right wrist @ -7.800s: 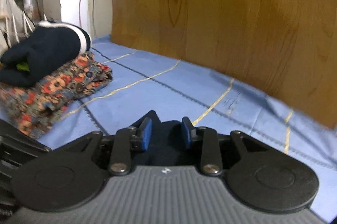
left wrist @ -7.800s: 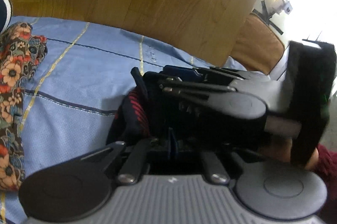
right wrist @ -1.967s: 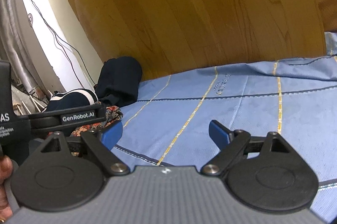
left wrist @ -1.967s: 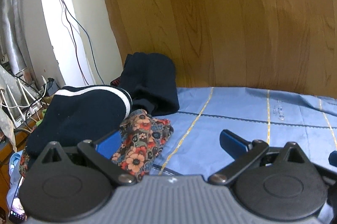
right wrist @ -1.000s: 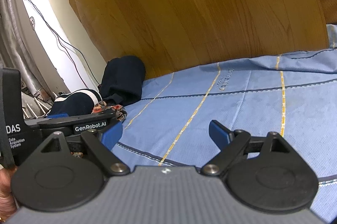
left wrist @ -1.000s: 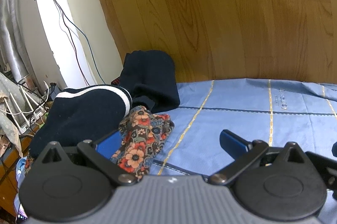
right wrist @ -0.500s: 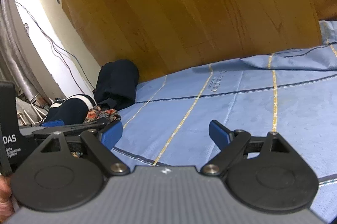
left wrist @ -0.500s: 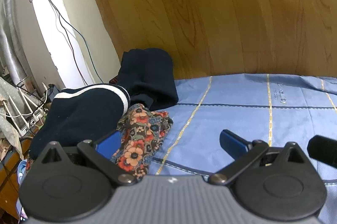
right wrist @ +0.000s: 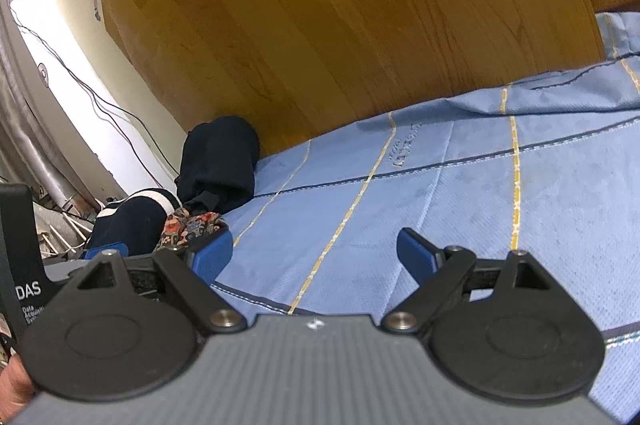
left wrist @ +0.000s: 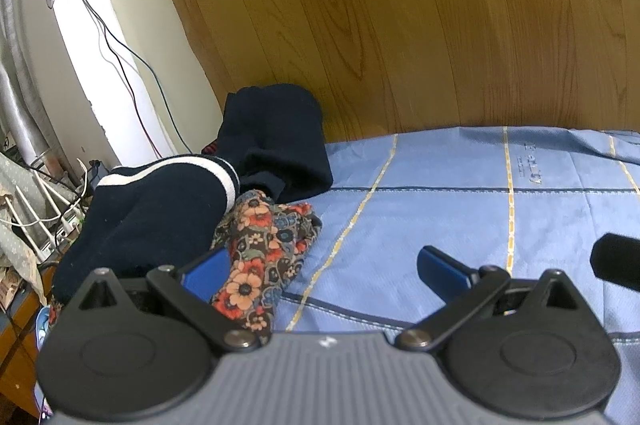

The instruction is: Fold small clothes

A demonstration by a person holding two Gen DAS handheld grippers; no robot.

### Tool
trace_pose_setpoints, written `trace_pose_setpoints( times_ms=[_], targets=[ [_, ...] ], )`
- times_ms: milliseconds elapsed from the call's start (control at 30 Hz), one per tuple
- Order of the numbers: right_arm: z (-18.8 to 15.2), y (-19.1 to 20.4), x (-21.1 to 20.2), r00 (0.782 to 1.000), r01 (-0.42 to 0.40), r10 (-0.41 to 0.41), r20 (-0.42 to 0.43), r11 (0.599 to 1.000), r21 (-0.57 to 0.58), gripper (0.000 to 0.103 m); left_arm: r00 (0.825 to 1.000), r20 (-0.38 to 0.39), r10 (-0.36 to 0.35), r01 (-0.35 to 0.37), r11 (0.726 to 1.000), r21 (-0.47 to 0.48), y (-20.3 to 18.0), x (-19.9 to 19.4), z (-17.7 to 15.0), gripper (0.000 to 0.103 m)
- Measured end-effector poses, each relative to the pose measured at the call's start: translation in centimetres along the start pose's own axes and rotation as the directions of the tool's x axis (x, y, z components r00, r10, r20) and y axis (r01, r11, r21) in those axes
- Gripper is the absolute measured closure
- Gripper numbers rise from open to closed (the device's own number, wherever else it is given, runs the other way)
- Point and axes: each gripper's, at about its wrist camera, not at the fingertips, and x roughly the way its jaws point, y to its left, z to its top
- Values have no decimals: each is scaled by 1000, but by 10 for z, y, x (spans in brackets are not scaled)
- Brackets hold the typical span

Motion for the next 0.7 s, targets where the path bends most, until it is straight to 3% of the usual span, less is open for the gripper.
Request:
trace_pose_setpoints(
  times_ms=[433,700],
  targets=[
    [3,-12,1,1000,15,-15,-13,999,42,12,998,-34,-49,50,997,52,-19,5,-8,0],
    [2,-11,2,1000,10,-9,-21,999,32,12,999,-39,-20,21,1000,20,-12,8,-8,0]
  ],
)
